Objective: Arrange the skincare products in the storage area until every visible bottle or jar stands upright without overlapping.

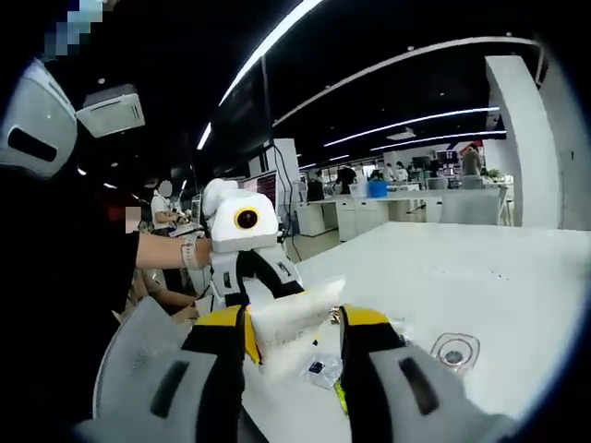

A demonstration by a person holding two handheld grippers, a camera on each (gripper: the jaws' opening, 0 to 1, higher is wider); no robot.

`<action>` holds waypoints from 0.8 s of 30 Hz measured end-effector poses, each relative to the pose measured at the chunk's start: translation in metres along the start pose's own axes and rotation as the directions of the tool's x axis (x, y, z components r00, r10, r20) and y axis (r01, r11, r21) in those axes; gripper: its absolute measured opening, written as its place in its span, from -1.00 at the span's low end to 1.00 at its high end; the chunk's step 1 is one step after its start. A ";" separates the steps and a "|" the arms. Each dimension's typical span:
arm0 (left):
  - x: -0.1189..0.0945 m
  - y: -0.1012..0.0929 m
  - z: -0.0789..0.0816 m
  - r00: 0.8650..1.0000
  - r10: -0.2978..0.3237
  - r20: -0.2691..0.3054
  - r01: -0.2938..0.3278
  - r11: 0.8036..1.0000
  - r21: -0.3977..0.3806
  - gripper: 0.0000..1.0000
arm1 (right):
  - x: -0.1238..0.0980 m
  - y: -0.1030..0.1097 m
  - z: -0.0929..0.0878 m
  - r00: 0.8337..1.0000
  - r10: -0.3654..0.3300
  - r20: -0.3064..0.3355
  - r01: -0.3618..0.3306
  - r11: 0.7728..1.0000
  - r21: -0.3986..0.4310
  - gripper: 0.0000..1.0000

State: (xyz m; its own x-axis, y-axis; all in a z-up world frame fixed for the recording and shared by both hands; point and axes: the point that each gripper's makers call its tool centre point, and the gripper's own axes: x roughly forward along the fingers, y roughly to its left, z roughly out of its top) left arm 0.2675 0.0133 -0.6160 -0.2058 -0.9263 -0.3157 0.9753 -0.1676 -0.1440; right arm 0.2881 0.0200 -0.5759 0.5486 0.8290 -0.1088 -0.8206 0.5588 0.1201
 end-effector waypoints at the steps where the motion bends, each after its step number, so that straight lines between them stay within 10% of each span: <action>1: 0.002 -0.004 0.003 1.000 -0.025 0.018 0.024 1.000 0.007 -0.52 | -0.001 0.000 0.001 1.000 0.011 0.010 -0.011 1.000 -0.005 -0.17; 7: 0.006 -0.013 0.007 0.996 -0.085 0.038 0.085 0.996 0.005 -0.52 | -0.002 0.019 0.006 0.990 0.138 0.033 -0.137 0.990 -0.030 -0.18; 24: 0.014 -0.004 -0.007 1.000 -0.007 -0.016 0.007 1.000 0.029 -0.49 | 0.018 0.025 -0.001 0.992 0.120 0.023 -0.118 0.989 -0.091 -0.25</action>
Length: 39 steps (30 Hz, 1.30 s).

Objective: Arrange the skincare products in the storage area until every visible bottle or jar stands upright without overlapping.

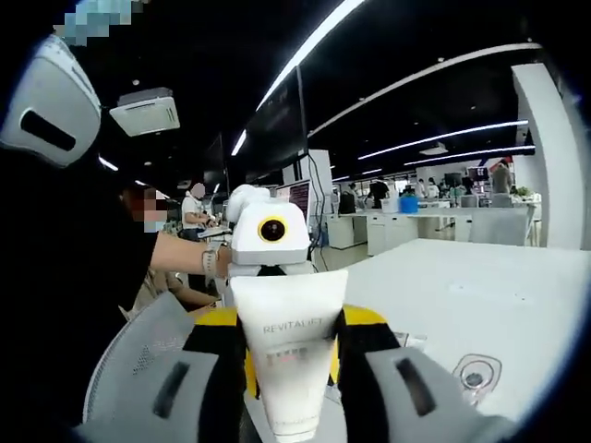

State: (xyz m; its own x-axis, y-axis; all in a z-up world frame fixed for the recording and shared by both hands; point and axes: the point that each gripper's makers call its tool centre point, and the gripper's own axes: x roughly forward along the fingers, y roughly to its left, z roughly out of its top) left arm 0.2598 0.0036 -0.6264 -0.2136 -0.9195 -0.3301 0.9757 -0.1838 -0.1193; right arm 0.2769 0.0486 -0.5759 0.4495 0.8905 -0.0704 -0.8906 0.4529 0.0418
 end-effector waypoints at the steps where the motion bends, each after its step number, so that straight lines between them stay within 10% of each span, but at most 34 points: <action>1: 0.000 0.001 -0.002 1.000 0.007 -0.006 -0.007 1.000 0.002 -0.49 | 0.002 0.000 -0.003 1.000 -0.011 -0.017 0.010 1.000 -0.019 -0.25; 21: -0.003 0.013 -0.026 0.981 0.176 -0.079 -0.170 0.983 0.070 -0.46 | 0.021 -0.016 -0.030 0.992 -0.106 -0.075 0.095 0.987 -0.132 -0.26; 39: 0.000 0.021 -0.054 0.964 0.195 -0.181 -0.173 0.976 0.131 -0.45 | 0.017 -0.019 -0.054 0.978 -0.151 -0.145 0.128 0.979 -0.156 -0.26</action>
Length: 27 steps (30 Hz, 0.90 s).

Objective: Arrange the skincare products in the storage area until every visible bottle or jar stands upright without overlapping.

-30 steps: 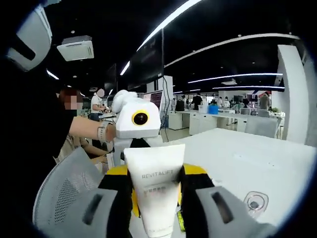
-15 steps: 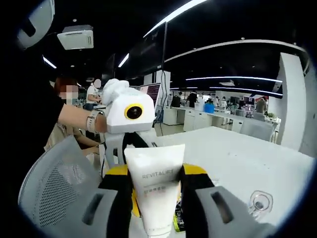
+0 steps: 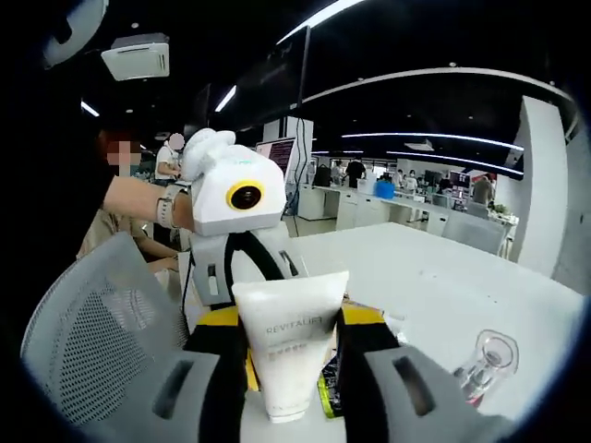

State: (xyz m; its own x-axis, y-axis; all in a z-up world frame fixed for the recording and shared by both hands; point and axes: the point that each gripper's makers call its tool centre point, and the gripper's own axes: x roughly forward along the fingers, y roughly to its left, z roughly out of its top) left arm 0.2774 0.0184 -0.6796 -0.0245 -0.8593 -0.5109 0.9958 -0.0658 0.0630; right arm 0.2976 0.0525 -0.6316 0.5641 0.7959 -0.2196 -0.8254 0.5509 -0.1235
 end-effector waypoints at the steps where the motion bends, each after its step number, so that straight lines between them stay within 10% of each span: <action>1: 0.000 0.001 0.000 1.000 0.003 0.001 -0.003 1.000 -0.002 -0.45 | 0.000 -0.001 0.000 1.000 -0.004 -0.002 0.004 1.000 0.004 -0.26; 14: -0.002 0.011 -0.002 0.975 0.221 0.029 -0.219 0.974 -0.063 -0.44 | 0.003 -0.012 -0.001 0.989 -0.145 -0.035 0.146 0.989 0.034 -0.26; 17: -0.004 0.008 0.000 0.968 0.249 0.023 -0.242 0.955 -0.174 -0.39 | 0.002 -0.015 -0.002 0.979 -0.197 -0.054 0.199 0.979 0.042 -0.26; 27: -0.001 0.018 0.001 0.904 0.424 -0.053 -0.427 0.888 -0.171 -0.30 | 0.002 -0.020 -0.003 0.950 -0.300 -0.085 0.306 0.950 0.067 -0.25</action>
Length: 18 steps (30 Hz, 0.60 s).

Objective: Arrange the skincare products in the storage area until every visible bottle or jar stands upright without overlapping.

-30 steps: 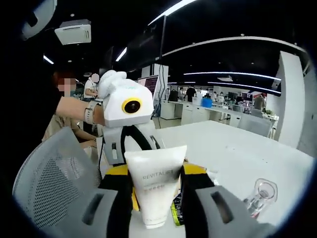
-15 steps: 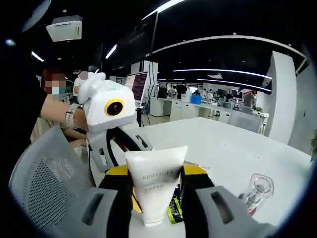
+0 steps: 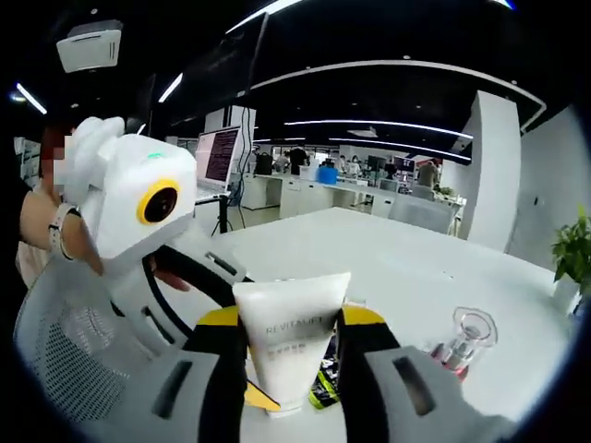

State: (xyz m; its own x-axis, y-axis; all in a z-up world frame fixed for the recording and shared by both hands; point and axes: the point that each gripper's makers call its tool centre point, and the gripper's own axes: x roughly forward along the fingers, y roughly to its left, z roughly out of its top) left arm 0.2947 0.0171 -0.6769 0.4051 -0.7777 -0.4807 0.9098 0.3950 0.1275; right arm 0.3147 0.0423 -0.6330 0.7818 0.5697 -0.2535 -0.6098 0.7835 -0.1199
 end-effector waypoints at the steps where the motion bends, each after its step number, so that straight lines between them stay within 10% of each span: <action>1: 0.001 -0.001 0.000 1.000 -0.001 0.004 0.001 1.000 0.011 -0.29 | -0.001 0.000 0.000 1.000 -0.009 -0.002 0.009 1.000 0.001 -0.25; 9: 0.005 0.012 -0.001 0.990 0.138 0.015 -0.138 0.990 -0.003 -0.32 | -0.003 -0.003 -0.002 0.996 -0.091 -0.020 0.091 0.996 0.015 -0.25; 18: 0.013 0.005 -0.005 0.998 0.068 0.018 -0.065 0.991 -0.120 -0.62 | -0.004 -0.007 -0.003 0.992 -0.125 -0.027 0.126 0.992 0.026 -0.23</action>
State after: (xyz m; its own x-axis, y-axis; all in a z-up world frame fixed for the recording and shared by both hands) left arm 0.3045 0.0116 -0.6869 0.4672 -0.7580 -0.4551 0.8641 0.5005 0.0535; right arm 0.3154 0.0337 -0.6340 0.8482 0.4601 -0.2624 -0.5028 0.8552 -0.1257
